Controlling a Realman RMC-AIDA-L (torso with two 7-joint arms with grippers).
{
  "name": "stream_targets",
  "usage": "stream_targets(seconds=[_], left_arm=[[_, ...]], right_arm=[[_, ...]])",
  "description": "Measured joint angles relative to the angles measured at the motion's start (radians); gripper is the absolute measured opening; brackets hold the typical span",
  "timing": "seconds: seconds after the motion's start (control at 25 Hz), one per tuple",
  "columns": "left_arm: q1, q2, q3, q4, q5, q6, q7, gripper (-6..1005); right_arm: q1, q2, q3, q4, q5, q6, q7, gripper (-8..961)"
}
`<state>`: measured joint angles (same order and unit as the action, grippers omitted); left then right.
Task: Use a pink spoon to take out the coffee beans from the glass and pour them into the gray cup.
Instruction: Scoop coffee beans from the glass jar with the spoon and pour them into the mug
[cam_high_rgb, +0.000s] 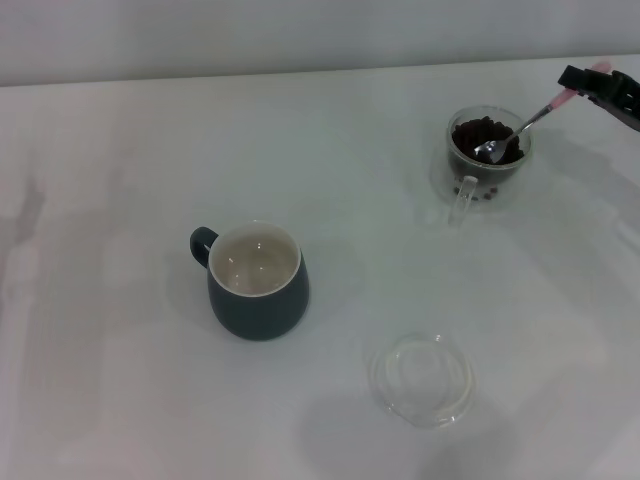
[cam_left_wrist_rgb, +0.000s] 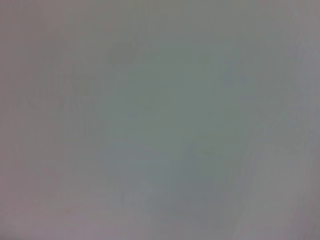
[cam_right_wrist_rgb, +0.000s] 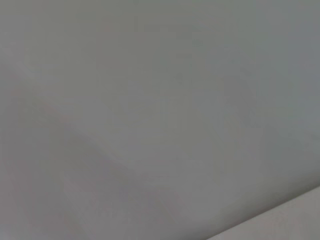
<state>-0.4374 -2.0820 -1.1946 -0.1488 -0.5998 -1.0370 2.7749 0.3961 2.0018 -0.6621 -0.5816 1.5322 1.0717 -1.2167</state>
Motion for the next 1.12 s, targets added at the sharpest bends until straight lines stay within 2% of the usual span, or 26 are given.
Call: stream_targets(seconds=[0.4,0.6,0.76,1.12], left_arm=[[-0.005,0.002,-0.004,0.0,-0.001,0.0,0.0,887],[-0.007,0.004,-0.005,0.0,-0.002,-0.001,0.0,887],[-0.008,0.004,-0.006,0.0,-0.002,-0.008,0.0,887],[-0.007,0.004,-0.009,-0.001,-0.006,-0.01,0.004,888]], right_arm=[[0.005,0.0,-0.006,0.0,-0.017,-0.025,0.096,151],[0.008,-0.008,-0.055,-0.01,-0.043,-0.023,0.146,151],[0.008,-0.005,-0.055,-0.01,-0.043,-0.03,0.171,152],[0.007,-0.01,-0.061,-0.013,-0.048,-0.063,0.318,152]])
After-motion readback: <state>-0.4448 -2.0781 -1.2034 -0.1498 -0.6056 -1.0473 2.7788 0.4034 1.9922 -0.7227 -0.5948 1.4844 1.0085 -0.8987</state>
